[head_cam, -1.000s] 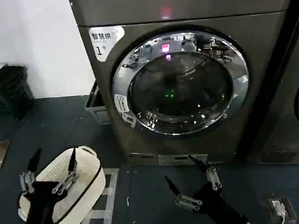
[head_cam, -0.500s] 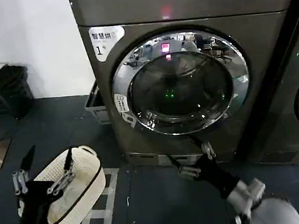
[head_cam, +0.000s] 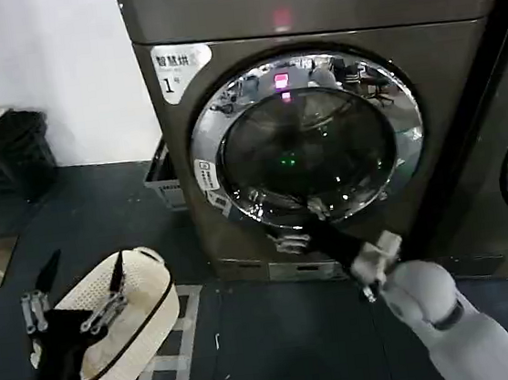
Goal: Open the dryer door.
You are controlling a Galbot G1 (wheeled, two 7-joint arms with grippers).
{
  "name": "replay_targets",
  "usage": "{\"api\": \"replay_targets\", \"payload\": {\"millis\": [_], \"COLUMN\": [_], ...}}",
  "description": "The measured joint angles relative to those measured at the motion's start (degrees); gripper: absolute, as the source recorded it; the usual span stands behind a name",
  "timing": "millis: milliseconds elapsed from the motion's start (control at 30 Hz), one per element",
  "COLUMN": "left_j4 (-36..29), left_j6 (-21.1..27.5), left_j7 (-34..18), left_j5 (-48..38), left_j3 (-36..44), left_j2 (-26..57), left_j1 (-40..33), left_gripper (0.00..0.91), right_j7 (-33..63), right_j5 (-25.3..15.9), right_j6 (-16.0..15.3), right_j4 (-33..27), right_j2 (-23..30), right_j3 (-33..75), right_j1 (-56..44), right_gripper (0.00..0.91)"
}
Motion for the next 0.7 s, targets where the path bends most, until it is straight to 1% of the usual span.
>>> {"api": "replay_targets", "payload": {"millis": [167, 267, 433, 700], "left_j4": [0.0, 0.0, -0.1, -0.5], "left_j6": [-0.1, -0.3, -0.5, -1.1], "left_j7": [0.0, -0.1, -0.1, -0.5], "left_j5": [0.0, 0.0, 0.4, 0.5], "left_j3": [0.0, 0.0, 0.2, 0.1], "left_j2": [0.0, 0.0, 0.0, 0.0], "left_j1": [0.1, 0.1, 0.1, 0.6], "left_gripper": [0.907, 0.907, 0.907, 0.907], "right_j7": [0.0, -1.8, -4.1, -5.7], "right_j5": [-1.6, -2.9, -3.1, -3.1], "right_j6": [-0.1, -0.1, 0.0, 0.1], "right_j4": [-5.2, -7.5, -10.3, -14.9], "right_j2": [1.7, 2.8, 5.0, 10.1], "right_j3": [-2.5, -3.4, -3.9, -4.9], "right_j1": [4.6, 6.6, 8.8, 11.9], "right_gripper": [0.907, 0.907, 0.907, 0.907]}}
